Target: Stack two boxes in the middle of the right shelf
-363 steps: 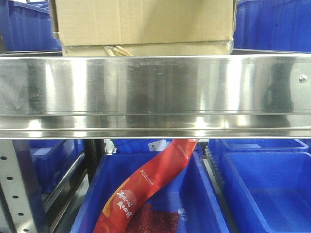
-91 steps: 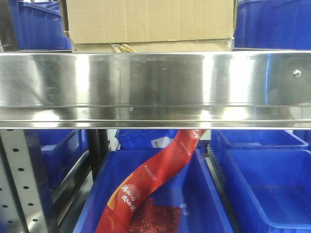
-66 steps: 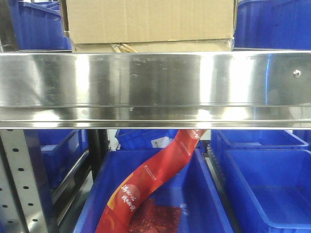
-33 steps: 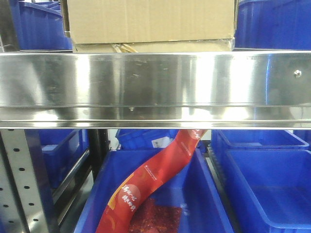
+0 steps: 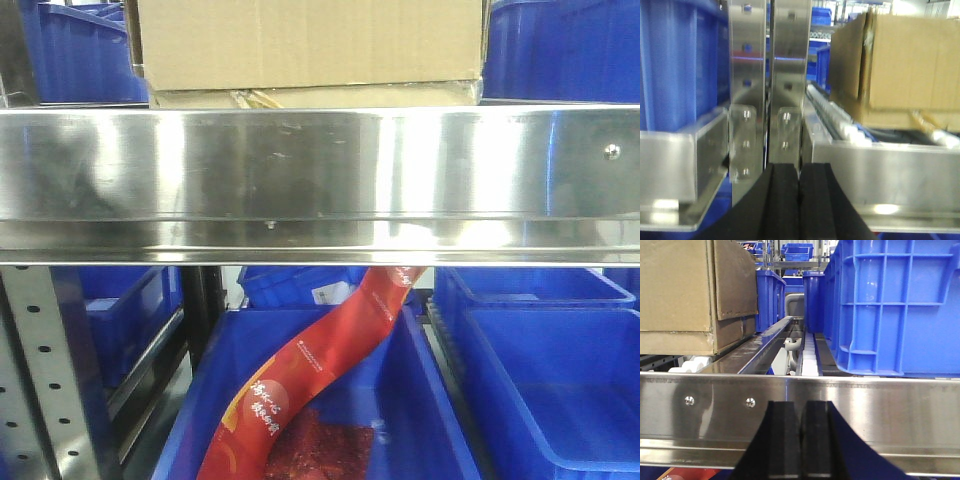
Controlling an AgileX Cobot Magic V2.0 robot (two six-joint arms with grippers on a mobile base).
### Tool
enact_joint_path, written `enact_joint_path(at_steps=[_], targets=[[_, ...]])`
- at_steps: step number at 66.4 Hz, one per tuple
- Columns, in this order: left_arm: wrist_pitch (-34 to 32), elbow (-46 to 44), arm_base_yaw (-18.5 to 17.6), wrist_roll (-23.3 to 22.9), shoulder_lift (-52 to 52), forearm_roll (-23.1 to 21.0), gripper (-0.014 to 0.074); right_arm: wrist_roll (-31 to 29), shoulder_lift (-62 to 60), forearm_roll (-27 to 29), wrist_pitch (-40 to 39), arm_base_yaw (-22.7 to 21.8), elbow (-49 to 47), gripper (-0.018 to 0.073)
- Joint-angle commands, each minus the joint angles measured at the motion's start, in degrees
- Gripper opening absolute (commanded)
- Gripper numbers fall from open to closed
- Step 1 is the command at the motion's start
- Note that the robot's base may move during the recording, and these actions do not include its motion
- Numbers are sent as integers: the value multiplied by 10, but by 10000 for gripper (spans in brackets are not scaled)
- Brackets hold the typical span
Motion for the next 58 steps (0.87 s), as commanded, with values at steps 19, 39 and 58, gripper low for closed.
enact_joint_path(at_steps=[19,39,58], targets=[[-63,23,2,2,-5,0,-91,-1,-3,-1,-8,-4,2,-169],[-63,23,2,2,-5,0,-91,-1,-3,-1,-8,-4,2,-169],[-63,23,2,2,-5,0,-91,-1,-3,-1,-8,-4,2,-169]])
